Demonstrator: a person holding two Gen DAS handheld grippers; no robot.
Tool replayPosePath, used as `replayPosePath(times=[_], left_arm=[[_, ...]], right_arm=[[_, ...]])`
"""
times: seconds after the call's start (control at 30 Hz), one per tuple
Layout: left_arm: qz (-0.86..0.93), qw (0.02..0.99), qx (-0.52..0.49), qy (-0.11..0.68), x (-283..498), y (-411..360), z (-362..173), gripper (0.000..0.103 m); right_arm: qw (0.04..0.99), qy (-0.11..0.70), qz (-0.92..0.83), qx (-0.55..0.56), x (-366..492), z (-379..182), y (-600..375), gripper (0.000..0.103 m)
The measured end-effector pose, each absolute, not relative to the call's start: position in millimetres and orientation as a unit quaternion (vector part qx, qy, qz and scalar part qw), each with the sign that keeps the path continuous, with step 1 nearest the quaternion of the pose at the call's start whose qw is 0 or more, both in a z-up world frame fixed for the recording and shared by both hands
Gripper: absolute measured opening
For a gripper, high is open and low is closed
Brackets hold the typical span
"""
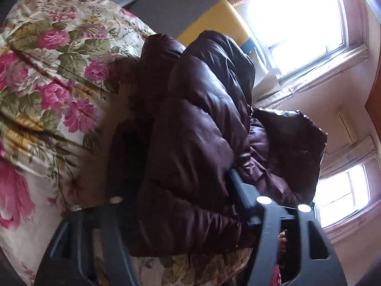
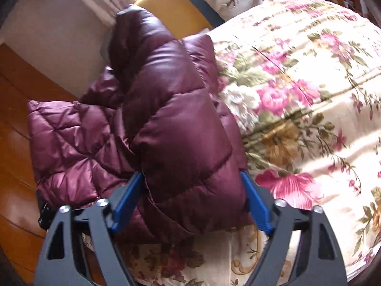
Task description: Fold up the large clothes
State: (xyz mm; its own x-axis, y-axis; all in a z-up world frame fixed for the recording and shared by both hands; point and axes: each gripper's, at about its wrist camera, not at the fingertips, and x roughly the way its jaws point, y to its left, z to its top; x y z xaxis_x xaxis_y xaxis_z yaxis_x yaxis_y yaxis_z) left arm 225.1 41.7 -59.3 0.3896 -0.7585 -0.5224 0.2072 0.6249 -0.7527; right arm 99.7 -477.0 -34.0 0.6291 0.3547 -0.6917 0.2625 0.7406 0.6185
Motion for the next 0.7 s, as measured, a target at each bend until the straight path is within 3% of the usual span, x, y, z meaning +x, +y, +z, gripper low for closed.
replayPosePath(times=[0.07,0.1,0.17,0.5,0.57,0.7], left_arm=[[-0.321,0.778,-0.306,0.445,215.1,46.5,-52.5,0.028],[-0.326,0.78,-0.304,0.44,209.2,48.9,-48.8,0.022],[-0.333,0.783,-0.298,0.433,199.3,52.2,-41.5,0.02],[-0.345,0.772,-0.305,0.438,97.1,88.7,-42.5,0.018],[-0.331,0.777,-0.291,0.45,74.9,92.1,-47.4,0.021],[-0.282,0.794,-0.252,0.475,58.5,93.7,-51.5,0.05]], right_arm=[[0.83,0.426,0.024,0.359,93.3,-29.7,-476.6,0.052],[0.833,0.421,0.027,0.358,87.0,-24.1,-476.6,0.048],[0.838,0.413,0.035,0.355,73.2,-13.1,-476.8,0.039],[0.834,0.435,0.07,0.331,-17.1,14.7,-451.8,0.037],[0.831,0.447,0.074,0.322,-36.9,12.9,-443.4,0.038],[0.837,0.469,0.058,0.276,-49.2,13.6,-427.5,0.051]])
